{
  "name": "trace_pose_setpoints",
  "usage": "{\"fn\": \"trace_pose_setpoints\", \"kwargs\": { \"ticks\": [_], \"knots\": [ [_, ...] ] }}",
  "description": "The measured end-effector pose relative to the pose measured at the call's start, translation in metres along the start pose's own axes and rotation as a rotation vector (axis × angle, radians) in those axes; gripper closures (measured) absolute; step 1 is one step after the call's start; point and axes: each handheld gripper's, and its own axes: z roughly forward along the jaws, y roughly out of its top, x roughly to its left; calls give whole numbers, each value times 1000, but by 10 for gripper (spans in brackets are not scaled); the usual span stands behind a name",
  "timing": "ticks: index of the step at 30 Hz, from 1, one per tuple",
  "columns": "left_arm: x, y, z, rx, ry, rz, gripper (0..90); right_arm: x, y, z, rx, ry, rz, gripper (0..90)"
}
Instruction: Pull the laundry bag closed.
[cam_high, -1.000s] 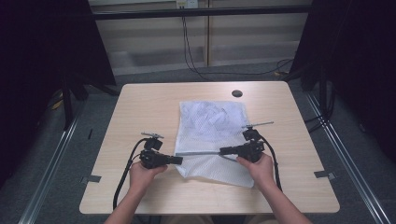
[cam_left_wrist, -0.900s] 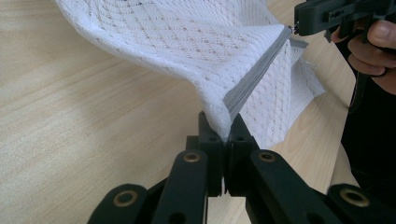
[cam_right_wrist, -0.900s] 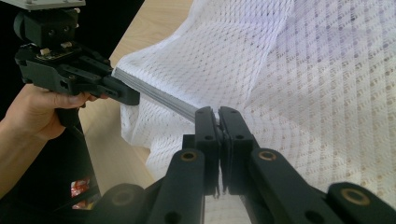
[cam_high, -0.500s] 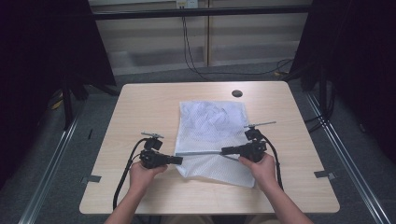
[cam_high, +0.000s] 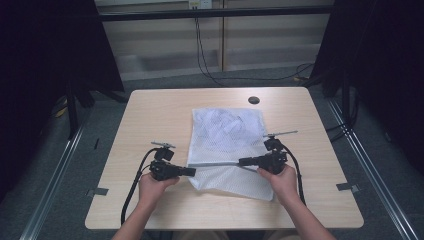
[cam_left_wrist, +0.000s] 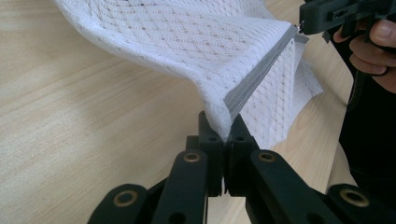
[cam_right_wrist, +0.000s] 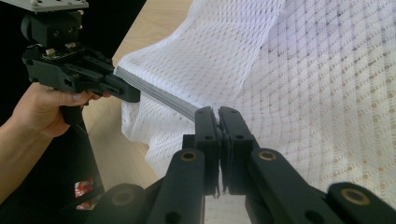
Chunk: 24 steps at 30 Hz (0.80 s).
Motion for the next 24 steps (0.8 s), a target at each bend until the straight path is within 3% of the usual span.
{"fn": "trace_pose_setpoints", "kwargs": {
  "ticks": [15,19,24],
  "knots": [
    [0,-1,-1,0,8,3,885,-5,-1,-6,-8,-11,10,869],
    [0,-1,-2,4,-10,1,885,-7,-1,-7,-5,0,17,868],
    [1,-1,-1,6,7,2,886,-8,-1,-9,-5,0,19,868]
  ]
}}
